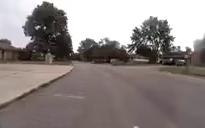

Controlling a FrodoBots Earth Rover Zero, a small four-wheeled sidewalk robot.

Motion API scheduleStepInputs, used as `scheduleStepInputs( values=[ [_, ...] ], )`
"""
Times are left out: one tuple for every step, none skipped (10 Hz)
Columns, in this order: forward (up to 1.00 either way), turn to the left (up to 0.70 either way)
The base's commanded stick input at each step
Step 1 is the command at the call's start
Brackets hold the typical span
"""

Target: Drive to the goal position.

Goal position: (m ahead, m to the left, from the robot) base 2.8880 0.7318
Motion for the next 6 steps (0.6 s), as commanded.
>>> scheduleStepInputs(
  values=[
    [0.7,0.0],
    [0.7,0.0],
    [0.7,0.0],
    [0.7,0.0],
    [0.7,0.0],
    [0.7,0.0]
  ],
)
